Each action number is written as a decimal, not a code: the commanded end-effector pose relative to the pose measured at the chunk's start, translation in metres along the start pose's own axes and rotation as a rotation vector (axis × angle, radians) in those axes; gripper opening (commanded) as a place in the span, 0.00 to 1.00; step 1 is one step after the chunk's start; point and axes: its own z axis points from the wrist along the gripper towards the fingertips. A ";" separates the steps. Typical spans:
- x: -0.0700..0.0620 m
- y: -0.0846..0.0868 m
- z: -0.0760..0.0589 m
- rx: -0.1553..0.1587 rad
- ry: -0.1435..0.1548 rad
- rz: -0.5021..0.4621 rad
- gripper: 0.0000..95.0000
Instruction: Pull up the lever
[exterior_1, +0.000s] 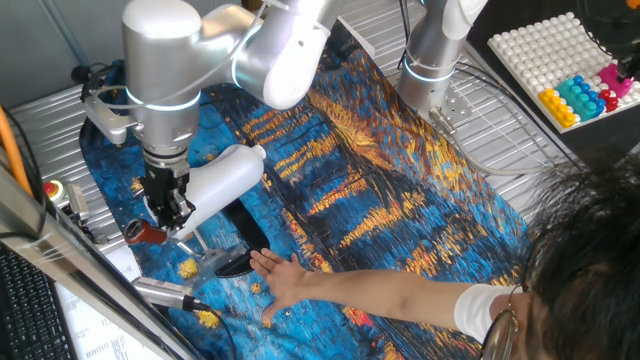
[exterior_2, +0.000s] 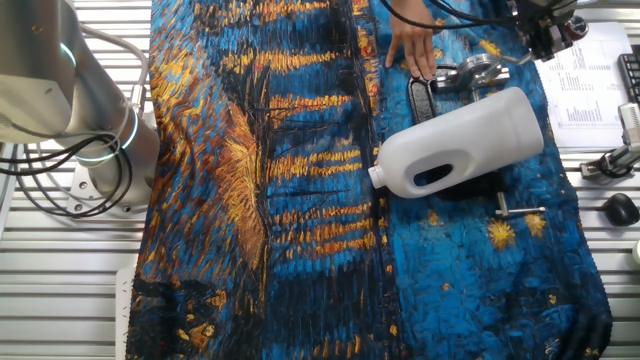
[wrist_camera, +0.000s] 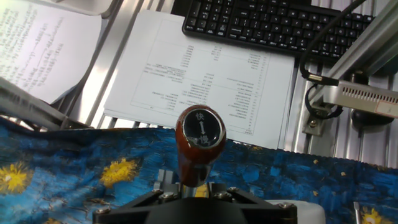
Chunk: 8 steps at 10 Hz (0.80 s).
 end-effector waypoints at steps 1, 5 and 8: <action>-0.004 0.000 0.004 0.004 0.001 0.008 0.20; -0.011 0.001 0.014 0.019 0.001 0.019 0.20; -0.014 0.002 0.019 0.029 0.000 0.024 0.20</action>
